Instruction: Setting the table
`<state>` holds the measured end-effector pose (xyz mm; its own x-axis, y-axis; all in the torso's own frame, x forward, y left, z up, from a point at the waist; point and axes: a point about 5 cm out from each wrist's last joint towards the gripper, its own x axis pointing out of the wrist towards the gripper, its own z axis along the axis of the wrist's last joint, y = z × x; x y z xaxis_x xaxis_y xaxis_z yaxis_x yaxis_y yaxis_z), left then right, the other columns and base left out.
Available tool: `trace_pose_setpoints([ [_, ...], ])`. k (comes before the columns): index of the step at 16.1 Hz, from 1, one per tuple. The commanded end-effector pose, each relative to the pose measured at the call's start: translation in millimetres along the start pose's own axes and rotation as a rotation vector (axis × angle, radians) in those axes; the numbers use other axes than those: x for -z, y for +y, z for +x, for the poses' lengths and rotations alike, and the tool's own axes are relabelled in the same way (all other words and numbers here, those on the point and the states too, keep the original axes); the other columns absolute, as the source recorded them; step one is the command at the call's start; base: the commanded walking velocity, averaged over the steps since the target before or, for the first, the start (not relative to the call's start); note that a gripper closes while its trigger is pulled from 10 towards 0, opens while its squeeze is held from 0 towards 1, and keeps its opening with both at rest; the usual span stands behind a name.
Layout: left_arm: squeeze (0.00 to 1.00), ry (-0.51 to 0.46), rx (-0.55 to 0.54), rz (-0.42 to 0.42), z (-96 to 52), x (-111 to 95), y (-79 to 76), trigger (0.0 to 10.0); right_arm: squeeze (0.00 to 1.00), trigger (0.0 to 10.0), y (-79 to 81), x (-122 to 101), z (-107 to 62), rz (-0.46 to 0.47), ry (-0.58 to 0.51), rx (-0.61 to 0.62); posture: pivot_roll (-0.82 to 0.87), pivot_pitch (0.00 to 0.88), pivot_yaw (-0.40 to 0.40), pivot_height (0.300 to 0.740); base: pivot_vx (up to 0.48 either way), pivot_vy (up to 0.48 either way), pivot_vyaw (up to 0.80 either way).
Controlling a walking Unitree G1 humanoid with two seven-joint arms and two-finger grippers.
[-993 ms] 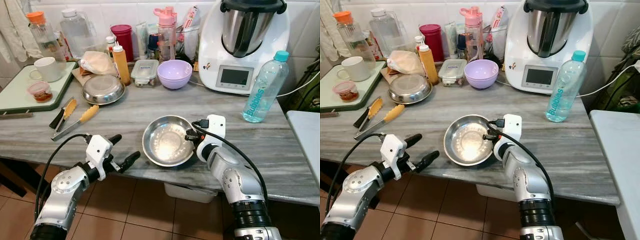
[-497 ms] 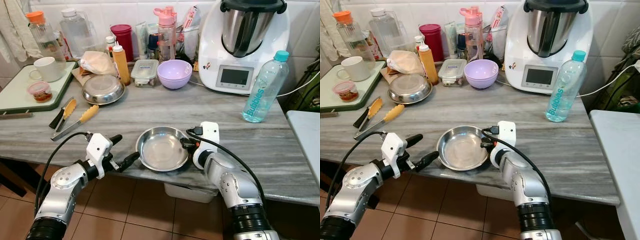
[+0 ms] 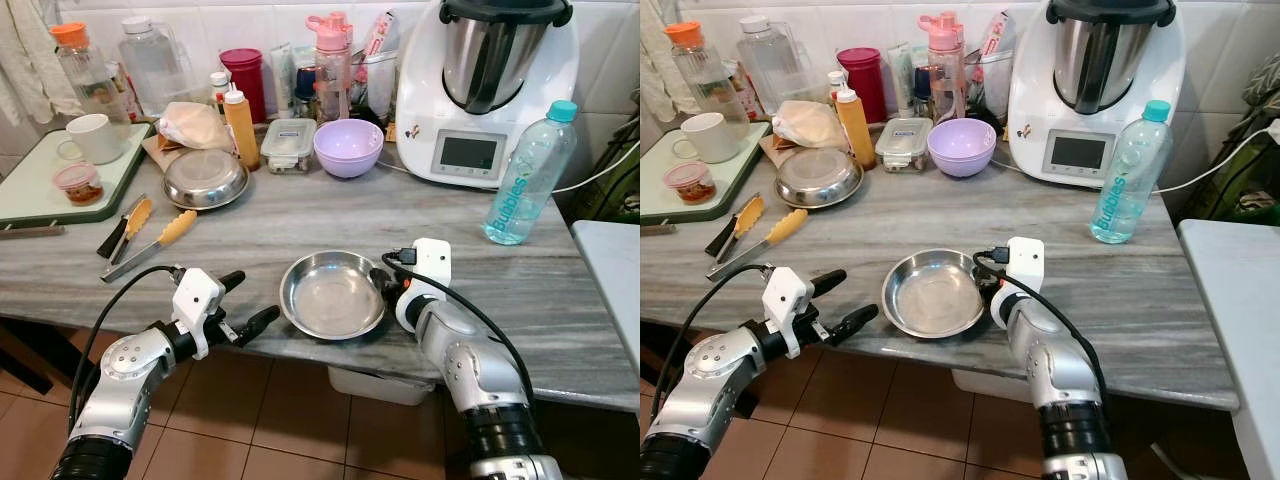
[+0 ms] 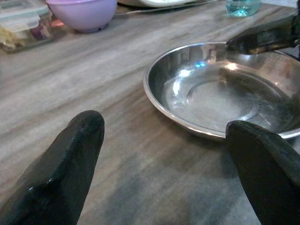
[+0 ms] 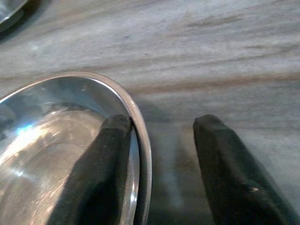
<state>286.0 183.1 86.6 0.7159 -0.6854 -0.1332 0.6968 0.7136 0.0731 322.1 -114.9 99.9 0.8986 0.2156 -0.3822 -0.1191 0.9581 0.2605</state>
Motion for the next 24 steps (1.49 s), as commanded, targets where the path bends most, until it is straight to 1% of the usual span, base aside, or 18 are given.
trace_pose_setpoints([
  [1, 0.0, -0.013, -0.021, 0.015, -4.9, -5.5, 4.8, 10.0, 1.0, 10.0, 0.3, -7.8, 5.6, -0.001, -0.034, 0.02, -0.07, 0.0, 0.066, 0.74, 0.0, 0.0, 0.0],
  [4, 0.0, -0.032, -0.032, 0.013, -3.7, -9.2, 4.1, 10.0, 1.0, 10.0, 6.7, -20.8, 9.8, 0.003, -0.1, 0.004, -0.07, 0.0, 0.066, 0.74, 0.0, 0.0, 0.0],
  [5, 0.0, -0.058, -0.046, 0.01, -2.1, -14.9, 4.2, 10.0, 1.0, 10.0, 12.1, -34.8, 7.9, 0.015, -0.176, -0.035, -0.07, 0.0, 0.063, 0.74, 0.0, 0.0, 0.0],
  [6, 0.0, -0.076, -0.059, 0.009, -1.7, -18.6, 3.8, 10.0, 1.0, 10.0, 13.9, -45.2, 3.0, 0.002, -0.244, -0.061, -0.06, 0.0, 0.062, 0.74, 0.0, 0.0, 0.0],
  [7, 0.0, -0.092, -0.071, 0.005, -1.7, -21.3, 2.7, 10.0, 1.0, 10.0, 11.4, -52.4, -4.4, -0.008, -0.294, -0.072, -0.06, 0.0, 0.058, 0.74, 0.0, 0.0, 0.0],
  [8, 0.0, -0.095, -0.075, 0.004, -1.8, -21.8, 2.4, 10.0, 1.0, 10.0, 9.7, -54.1, -7.2, -0.01, -0.308, -0.077, -0.06, 0.0, 0.056, 0.74, 0.0, 0.0, 0.0],
  [9, 0.0, -0.107, -0.09, -0.003, -3.1, -23.0, 0.9, 10.0, 1.0, 10.0, 3.5, -56.3, -17.5, -0.026, -0.334, -0.089, -0.06, 0.0, 0.051, 0.74, 0.0, 0.0, 0.0],
  [11, 0.0, -0.113, -0.098, -0.006, -4.4, -23.8, -0.6, 10.0, 1.0, 10.0, -3.1, -55.1, -25.1, -0.059, -0.336, -0.075, -0.05, 0.0, 0.048, 0.74, 0.0, 0.0, 0.0],
  [12, 0.0, -0.132, -0.118, -0.023, -7.8, -26.9, -5.1, 10.0, 1.0, 10.0, -18.0, -52.1, -45.6, -0.151, -0.367, -0.016, -0.06, 0.0, 0.045, 0.74, 0.0, 0.0, 0.0],
  [14, 0.0, -0.14, -0.136, -0.041, -9.8, -27.0, -9.2, 10.0, 1.0, 10.0, -26.4, -47.5, -60.1, -0.236, -0.383, 0.028, -0.06, 0.0, 0.045, 0.74, 0.0, 0.0, 0.0],
  [15, 0.0, -0.143, -0.149, -0.055, -10.8, -25.6, -12.2, 10.0, 1.0, 10.0, -31.3, -42.5, -69.2, -0.284, -0.383, 0.053, -0.07, 0.0, 0.044, 0.74, 0.0, 0.0, 0.0],
  [16, 0.0, -0.148, -0.162, -0.074, -10.5, -23.5, -15.5, 10.0, 1.0, 10.0, -39.3, -31.3, -74.0, -0.285, -0.337, 0.098, -0.07, 0.0, 0.042, 0.74, 0.0, 0.0, 0.0],
  [17, 0.0, -0.15, -0.162, -0.081, -9.4, -23.3, -17.7, 10.0, 1.0, 10.0, -42.9, -24.4, -75.2, -0.288, -0.302, 0.122, -0.07, 0.0, 0.041, 0.74, 0.0, 0.0, 0.0],
  [18, 0.0, -0.154, -0.142, -0.09, -6.1, -24.8, -23.3, 10.0, 1.0, 10.0, -49.4, -7.2, -75.0, -0.289, -0.213, 0.176, -0.07, 0.0, 0.041, 0.74, 0.0, 0.0, 0.0],
  [21, 0.0, -0.125, -0.106, -0.084, -8.9, -26.7, -28.6, 10.0, 1.0, 10.0, -53.9, 1.6, -73.4, -0.309, -0.141, 0.238, -0.06, 0.0, 0.044, 0.74, 0.0, 0.0, 0.0],
  [23, 0.0, -0.108, -0.107, -0.075, -13.1, -24.7, -26.8, 10.0, 1.0, 10.0, -53.9, 4.8, -65.8, -0.315, -0.115, 0.231, -0.06, 0.0, 0.049, 0.74, 0.0, 0.0, 0.0],
  [24, 0.0, -0.105, -0.11, -0.073, -13.9, -24.8, -25.6, 10.0, 1.0, 10.0, -55.7, 5.9, -63.1, -0.288, -0.104, 0.238, -0.06, 0.0, 0.049, 0.74, 0.0, 0.0, 0.0],
])
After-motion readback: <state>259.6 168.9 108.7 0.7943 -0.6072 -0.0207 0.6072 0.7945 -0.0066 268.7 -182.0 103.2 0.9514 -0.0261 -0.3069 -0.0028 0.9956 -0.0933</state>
